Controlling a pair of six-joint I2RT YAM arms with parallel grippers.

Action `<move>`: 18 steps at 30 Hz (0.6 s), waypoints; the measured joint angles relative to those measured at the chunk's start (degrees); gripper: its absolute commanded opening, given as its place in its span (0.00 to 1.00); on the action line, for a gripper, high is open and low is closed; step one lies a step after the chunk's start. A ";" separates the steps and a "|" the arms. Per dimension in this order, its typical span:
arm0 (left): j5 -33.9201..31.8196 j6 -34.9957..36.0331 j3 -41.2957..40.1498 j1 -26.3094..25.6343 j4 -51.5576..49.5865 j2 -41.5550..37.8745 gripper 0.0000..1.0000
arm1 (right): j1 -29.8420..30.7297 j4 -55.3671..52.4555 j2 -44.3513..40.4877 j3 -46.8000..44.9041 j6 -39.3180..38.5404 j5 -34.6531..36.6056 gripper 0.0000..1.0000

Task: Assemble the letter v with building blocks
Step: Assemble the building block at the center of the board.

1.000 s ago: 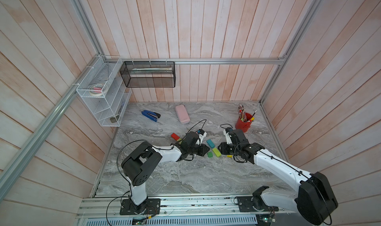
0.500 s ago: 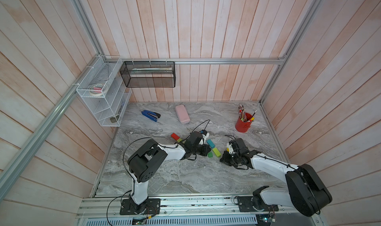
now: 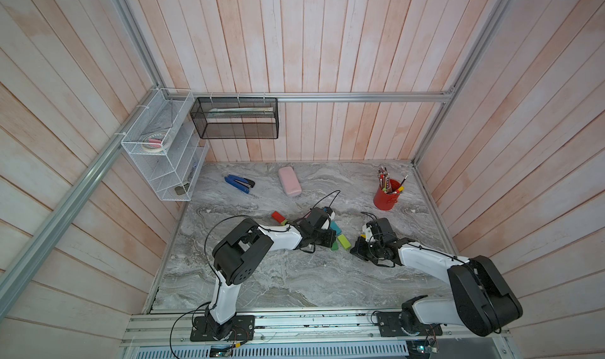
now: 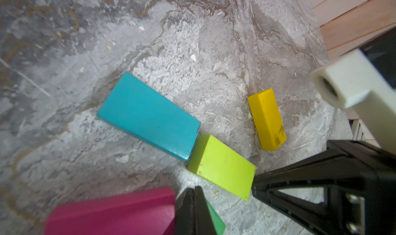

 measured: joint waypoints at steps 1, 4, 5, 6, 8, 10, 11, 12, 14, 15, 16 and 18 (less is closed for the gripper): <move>-0.04 0.13 0.35 -0.07 -0.15 0.24 0.00 | 0.00 0.20 0.20 0.00 0.00 -0.13 0.00; -0.24 0.20 0.96 -0.22 -0.92 0.63 0.00 | -0.09 0.55 0.66 0.00 -0.02 -0.44 0.00; -0.35 0.28 0.96 -0.22 -1.33 0.63 0.00 | -0.09 0.68 0.70 0.02 -0.02 -0.48 0.00; -0.50 0.35 0.96 -0.26 -1.79 0.66 0.00 | -0.20 0.76 0.74 0.02 -0.02 -0.52 0.00; -0.63 0.39 0.96 -0.26 -2.43 0.70 0.00 | -0.31 1.14 0.92 0.02 -0.04 -0.59 0.00; -0.70 0.46 0.98 -0.26 -2.82 0.85 0.00 | -0.44 1.55 1.16 0.04 -0.04 -0.61 0.00; -0.70 0.55 1.09 -0.26 -2.93 0.92 0.00 | -0.55 1.75 1.29 0.04 -0.04 -0.74 0.00; -0.72 0.59 1.36 -0.26 -3.10 0.98 0.00 | -0.61 1.86 1.42 0.09 -0.04 -0.81 0.00; -0.74 0.59 1.79 -0.31 -3.43 1.29 0.00 | -0.63 2.16 1.66 0.20 -0.07 -0.83 0.00; -0.72 0.59 1.92 -0.31 -3.48 1.40 0.00 | -0.63 2.25 1.84 0.33 -0.09 -0.83 0.00; -0.72 0.59 2.01 -0.33 -3.48 1.44 0.00 | -0.68 2.45 1.99 0.37 -0.11 -0.83 0.00; -0.70 0.59 2.12 -0.33 -3.56 1.51 0.00 | -0.70 2.84 2.21 0.44 -0.26 -0.83 0.00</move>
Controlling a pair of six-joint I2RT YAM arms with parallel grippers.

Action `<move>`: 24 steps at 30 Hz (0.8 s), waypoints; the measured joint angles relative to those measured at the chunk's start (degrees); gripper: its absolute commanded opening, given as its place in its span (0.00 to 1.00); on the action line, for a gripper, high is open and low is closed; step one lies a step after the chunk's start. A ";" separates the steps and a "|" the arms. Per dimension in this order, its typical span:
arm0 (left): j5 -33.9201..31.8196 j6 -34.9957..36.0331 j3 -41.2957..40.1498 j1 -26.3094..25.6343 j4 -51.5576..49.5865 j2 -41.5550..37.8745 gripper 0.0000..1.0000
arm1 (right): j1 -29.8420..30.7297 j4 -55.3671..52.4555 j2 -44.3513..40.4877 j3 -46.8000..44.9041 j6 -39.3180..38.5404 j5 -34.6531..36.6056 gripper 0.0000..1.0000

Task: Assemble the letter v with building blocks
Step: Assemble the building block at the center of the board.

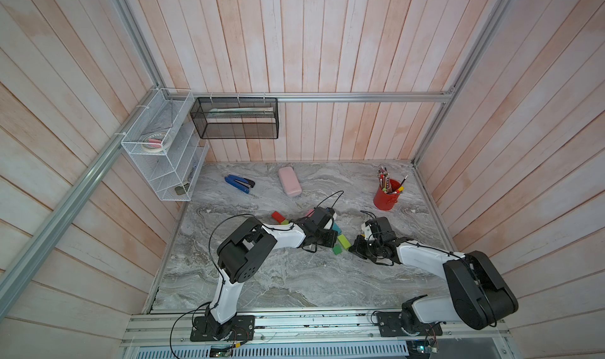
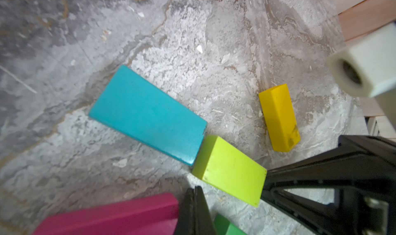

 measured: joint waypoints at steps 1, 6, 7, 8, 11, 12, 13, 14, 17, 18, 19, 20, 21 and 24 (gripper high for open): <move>0.00 0.02 0.13 0.00 -0.17 0.02 0.00 | -0.02 0.11 0.04 0.02 0.00 0.00 0.00; 0.00 0.09 0.68 0.00 -0.57 0.33 0.00 | -0.35 0.22 0.39 0.24 -0.07 -0.07 0.00; 0.00 0.15 0.72 0.00 -0.63 0.33 0.00 | -0.37 0.22 0.42 0.26 -0.09 -0.13 0.00; 0.00 0.20 0.81 0.00 -0.74 0.35 0.00 | -0.42 0.22 0.42 0.26 -0.15 -0.17 0.00; 0.02 0.24 1.27 0.00 -1.03 0.63 0.00 | -0.50 0.24 0.42 0.26 -0.15 -0.20 0.00; 0.07 0.26 1.62 0.00 -1.07 0.90 0.00 | -0.52 0.28 0.46 0.26 -0.15 -0.20 0.00; 0.13 0.37 1.92 0.00 -1.09 1.11 0.00 | -0.57 0.39 0.55 0.26 -0.15 -0.28 0.00; 0.24 0.42 2.25 0.00 -1.16 1.33 0.00 | -0.66 0.59 0.68 0.26 -0.17 -0.46 0.00; 0.28 0.42 2.71 0.00 -1.14 1.70 0.00 | -0.68 1.29 1.07 0.26 -0.17 -0.83 0.00; 0.26 0.44 2.71 0.00 -1.14 1.70 0.00 | -0.68 1.49 1.16 0.28 -0.17 -0.87 0.00; 0.26 0.42 2.71 0.00 -1.14 1.70 0.00 | -0.68 1.57 1.20 0.28 -0.17 -0.87 0.00; 0.26 0.42 2.71 0.00 -1.11 1.70 0.00 | -0.68 1.68 1.27 0.31 -0.20 -0.90 0.00; 0.24 0.42 2.71 0.00 -1.11 1.70 0.00 | -0.70 1.75 1.33 0.33 -0.20 -0.92 0.00; 0.22 0.39 2.60 0.00 -0.96 1.68 0.00 | -0.76 1.75 1.53 0.50 -0.26 -1.03 0.00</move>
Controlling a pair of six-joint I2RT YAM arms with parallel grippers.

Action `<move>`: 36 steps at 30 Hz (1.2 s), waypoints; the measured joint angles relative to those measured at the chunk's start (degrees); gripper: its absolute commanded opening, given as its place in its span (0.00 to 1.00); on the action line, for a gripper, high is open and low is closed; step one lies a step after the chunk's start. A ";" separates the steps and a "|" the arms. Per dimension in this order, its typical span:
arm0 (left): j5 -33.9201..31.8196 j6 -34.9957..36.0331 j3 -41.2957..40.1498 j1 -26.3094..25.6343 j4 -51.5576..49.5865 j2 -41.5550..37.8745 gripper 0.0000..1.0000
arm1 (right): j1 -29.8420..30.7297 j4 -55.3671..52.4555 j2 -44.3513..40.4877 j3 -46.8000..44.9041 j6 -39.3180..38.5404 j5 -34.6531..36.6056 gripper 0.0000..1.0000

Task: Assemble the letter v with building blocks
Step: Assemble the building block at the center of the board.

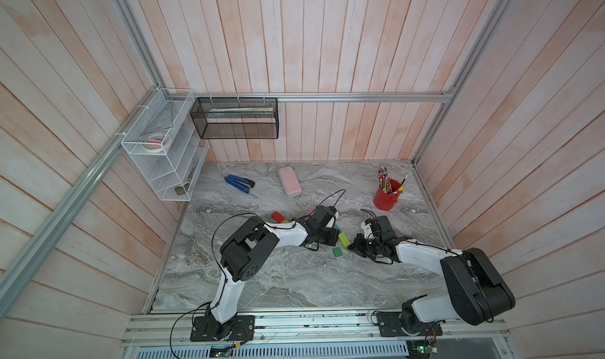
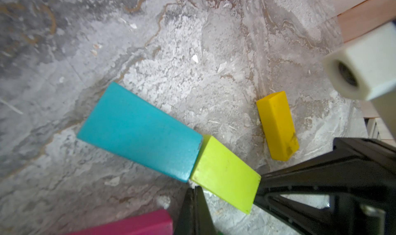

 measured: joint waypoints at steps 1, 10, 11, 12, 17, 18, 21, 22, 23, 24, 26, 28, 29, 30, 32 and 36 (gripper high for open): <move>-0.04 -0.02 -0.13 0.00 0.20 0.00 0.00 | -0.02 0.00 0.07 0.07 -0.07 0.00 0.00; -1.99 -0.68 -3.58 0.00 2.21 -2.10 0.00 | -1.14 -0.42 0.20 0.24 -1.46 -0.07 0.00; -2.12 -0.87 -3.89 0.00 2.27 -2.34 0.00 | -1.40 -0.55 0.13 0.24 -1.51 -0.02 0.00; -2.23 -0.94 -4.07 0.00 2.32 -2.49 0.00 | -1.57 -0.66 0.07 0.24 -1.55 0.00 0.01; -2.78 -1.16 -4.37 0.02 2.45 -2.69 0.00 | -2.36 -0.87 -0.02 0.28 -1.68 -0.11 0.01; -2.80 -1.18 -4.37 0.02 2.45 -2.69 0.00 | -2.36 -0.87 0.00 0.28 -1.68 -0.17 0.01; -2.80 -1.31 -4.37 0.02 2.45 -2.69 0.00 | -2.47 -0.72 0.28 0.37 -1.68 -0.55 0.01; -2.78 -1.31 -4.37 0.02 2.47 -2.69 0.00 | -2.47 -0.66 0.46 0.46 -1.68 -0.74 0.01; -2.75 -1.29 -4.37 0.02 2.47 -2.69 0.00 | -2.47 -0.52 0.68 0.61 -1.68 -0.92 0.01; -2.75 -1.29 -4.37 0.02 2.45 -2.69 0.00 | -2.47 -0.39 0.87 0.70 -1.68 -1.07 0.01; -2.71 -1.29 -4.37 0.02 2.47 -2.69 0.00 | -2.47 -0.22 1.20 0.94 -1.68 -1.29 0.01; -2.49 -1.29 -4.37 0.02 2.47 -2.69 0.00 | -2.47 -0.17 1.33 1.03 -1.68 -1.31 0.01; -2.34 -1.29 -4.37 0.02 2.47 -2.69 0.00 | -2.47 -0.17 1.33 1.03 -1.66 -1.31 0.01; -2.16 -1.29 -4.37 0.02 2.45 -2.69 0.00 | -2.47 -0.17 1.33 1.03 -1.66 -1.31 0.01; -1.84 -1.27 -4.37 0.04 2.43 -2.69 0.00 | -2.47 -0.17 1.33 1.03 -1.66 -1.31 0.01; -1.60 -1.25 -4.37 0.07 2.40 -2.67 0.00 | -2.47 -0.17 1.20 0.96 -1.57 -1.29 0.01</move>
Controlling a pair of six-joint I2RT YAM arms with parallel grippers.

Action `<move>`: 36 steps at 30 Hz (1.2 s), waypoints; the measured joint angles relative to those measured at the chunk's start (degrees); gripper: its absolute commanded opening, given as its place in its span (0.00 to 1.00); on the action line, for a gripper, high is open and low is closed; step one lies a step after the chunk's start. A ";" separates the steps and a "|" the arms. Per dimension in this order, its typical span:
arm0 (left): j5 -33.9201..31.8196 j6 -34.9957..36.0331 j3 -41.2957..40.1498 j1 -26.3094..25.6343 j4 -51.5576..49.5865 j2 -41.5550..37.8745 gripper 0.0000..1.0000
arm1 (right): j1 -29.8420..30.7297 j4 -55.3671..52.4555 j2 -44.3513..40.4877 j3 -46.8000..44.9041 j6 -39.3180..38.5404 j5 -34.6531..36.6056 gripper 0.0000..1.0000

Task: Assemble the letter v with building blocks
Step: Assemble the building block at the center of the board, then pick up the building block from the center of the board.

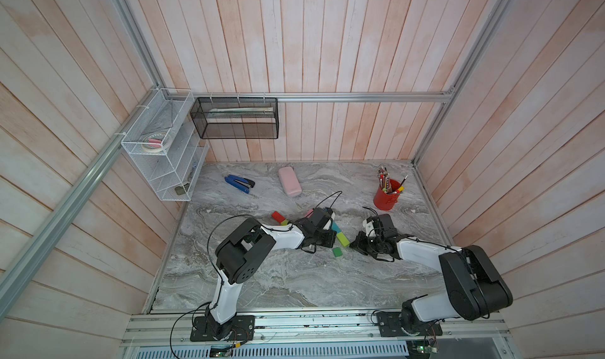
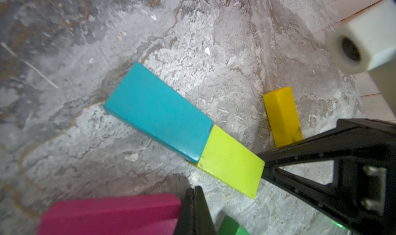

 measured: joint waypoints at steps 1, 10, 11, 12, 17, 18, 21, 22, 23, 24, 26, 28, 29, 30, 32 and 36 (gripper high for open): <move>0.13 0.00 0.00 0.00 0.00 0.00 0.00 | 0.00 -0.04 -0.15 -0.11 0.13 0.00 0.01; -0.85 0.17 -2.99 0.00 1.03 -2.36 0.14 | 1.09 -3.23 -4.98 -0.81 -0.52 0.70 0.31; -1.29 0.66 -4.63 0.00 1.25 -3.96 0.23 | 1.95 -4.55 -6.01 -0.26 -1.07 1.14 0.38; -1.64 0.79 -6.12 0.00 1.27 -5.64 0.26 | 2.71 -5.57 -6.67 0.39 -1.64 1.42 0.43; -3.50 1.22 -13.44 0.00 3.43 -16.28 0.48 | 9.11 -10.95 -7.39 5.97 -4.81 5.05 0.58; -3.72 1.07 -15.08 0.00 4.50 -18.34 0.53 | 10.47 -11.85 -7.21 6.86 -5.29 5.86 0.59; -3.72 0.61 -21.31 0.09 7.89 -25.18 0.64 | 14.67 -13.66 -5.64 9.14 -6.36 8.55 0.64; -3.50 0.28 -23.39 0.17 8.92 -27.32 0.65 | 16.02 -14.01 -4.98 9.64 -6.64 9.42 0.65; -3.13 -0.07 -25.44 0.35 10.12 -29.40 0.66 | 17.31 -14.62 -4.26 10.05 -6.88 10.27 0.65; -2.84 -0.39 -26.69 0.48 10.82 -30.62 0.66 | 18.10 -14.99 -3.76 10.34 -7.02 10.91 0.65; -1.97 -0.98 -29.03 1.09 12.35 -32.87 0.66 | 19.50 -15.74 -2.67 10.84 -7.43 12.39 0.66; -1.40 -1.75 -30.34 1.88 13.51 -33.79 0.66 | 20.39 -16.39 -1.60 11.43 -8.00 13.79 0.66; -1.16 -2.19 -30.95 2.32 14.25 -34.01 0.66 | 20.79 -16.70 -0.96 11.76 -8.39 14.51 0.66; -0.96 -2.60 -31.56 2.71 14.97 -34.10 0.66 | 21.07 -17.00 -0.39 12.13 -8.72 15.19 0.66; -0.22 -3.67 -33.38 3.65 16.57 -34.32 0.66 | 21.62 -17.92 1.07 13.07 -9.70 16.74 0.66; 0.39 -5.25 -35.63 4.74 17.64 -34.34 0.65 | 22.03 -19.32 2.97 14.49 -11.69 18.82 0.66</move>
